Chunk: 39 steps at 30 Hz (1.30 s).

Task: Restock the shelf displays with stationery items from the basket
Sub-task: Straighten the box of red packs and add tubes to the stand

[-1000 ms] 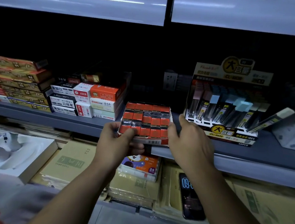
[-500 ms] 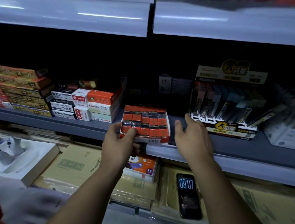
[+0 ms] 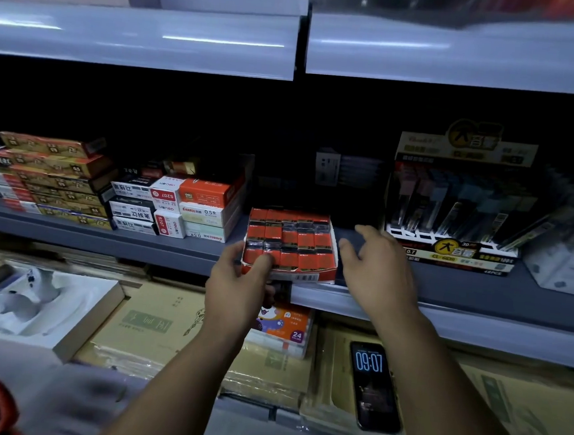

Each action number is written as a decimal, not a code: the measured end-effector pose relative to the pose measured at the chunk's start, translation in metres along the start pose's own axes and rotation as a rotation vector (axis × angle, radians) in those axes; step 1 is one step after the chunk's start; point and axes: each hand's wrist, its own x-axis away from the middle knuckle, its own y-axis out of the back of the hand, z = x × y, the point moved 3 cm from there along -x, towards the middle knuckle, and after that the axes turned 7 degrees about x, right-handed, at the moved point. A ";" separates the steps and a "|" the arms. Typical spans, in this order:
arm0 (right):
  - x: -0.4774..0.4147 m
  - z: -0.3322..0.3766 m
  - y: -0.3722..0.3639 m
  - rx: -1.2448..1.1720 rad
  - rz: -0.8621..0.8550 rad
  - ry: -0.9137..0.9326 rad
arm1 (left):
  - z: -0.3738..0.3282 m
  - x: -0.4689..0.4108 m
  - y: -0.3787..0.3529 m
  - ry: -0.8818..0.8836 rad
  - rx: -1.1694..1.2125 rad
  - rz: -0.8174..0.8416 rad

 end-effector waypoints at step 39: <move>0.002 0.083 -0.017 -0.293 0.013 0.345 | 0.003 -0.011 0.016 0.009 -0.080 0.112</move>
